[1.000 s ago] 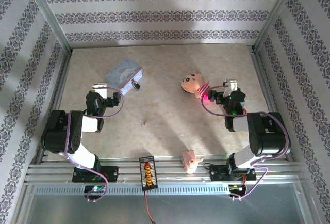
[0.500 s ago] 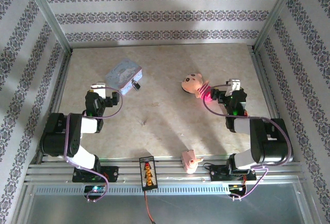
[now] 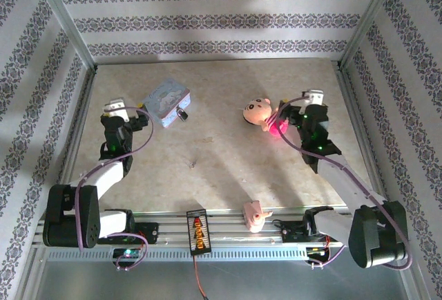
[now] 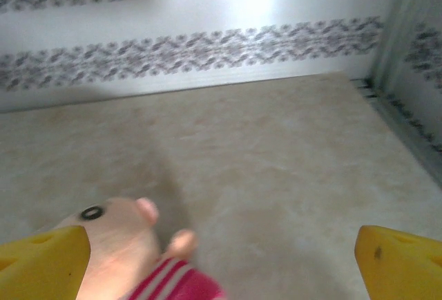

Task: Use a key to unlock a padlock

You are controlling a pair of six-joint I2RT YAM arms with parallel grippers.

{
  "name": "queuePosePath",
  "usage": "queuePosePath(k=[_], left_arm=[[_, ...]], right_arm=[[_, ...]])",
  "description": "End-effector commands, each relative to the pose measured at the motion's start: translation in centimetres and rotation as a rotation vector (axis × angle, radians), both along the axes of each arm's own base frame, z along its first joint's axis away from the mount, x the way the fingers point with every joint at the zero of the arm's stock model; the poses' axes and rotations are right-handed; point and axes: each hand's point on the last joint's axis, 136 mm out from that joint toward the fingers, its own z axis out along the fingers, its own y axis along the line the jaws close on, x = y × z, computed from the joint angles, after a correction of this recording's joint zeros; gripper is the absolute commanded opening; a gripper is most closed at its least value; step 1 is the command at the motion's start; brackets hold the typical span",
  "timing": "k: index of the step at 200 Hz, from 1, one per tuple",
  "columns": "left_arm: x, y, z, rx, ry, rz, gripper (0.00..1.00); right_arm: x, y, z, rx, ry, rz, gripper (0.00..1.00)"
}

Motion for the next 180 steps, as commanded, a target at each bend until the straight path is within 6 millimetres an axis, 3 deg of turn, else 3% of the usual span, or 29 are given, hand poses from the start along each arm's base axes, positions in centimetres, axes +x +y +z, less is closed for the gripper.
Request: queuePosePath(k=[1,34,63,114,141,180], left_arm=[[0.3,0.6,0.7,-0.121,0.028,0.059,0.99],[1.8,0.4,1.2,-0.207,0.095,0.073,0.99],[5.1,-1.5,1.1,-0.265,0.233,-0.019,0.99],[10.6,-3.9,-2.2,-0.275,0.475,-0.153,0.99],[12.8,-5.6,-4.3,-0.298,0.568,-0.251,0.99],[15.1,-7.1,-7.1,-0.304,0.639,-0.351,0.99]], right_arm=[[-1.2,1.7,-2.0,-0.054,0.152,-0.025,0.98],[-1.5,6.5,-2.5,-0.093,0.245,0.031,0.98],[-1.4,10.7,-3.6,-0.061,0.332,0.091,0.88],[-1.6,18.3,-6.0,-0.023,0.484,0.22,0.76],[-1.6,20.9,-7.4,-0.003,0.56,0.267,0.74],[-1.5,22.5,-9.7,0.04,0.66,0.281,0.68]])
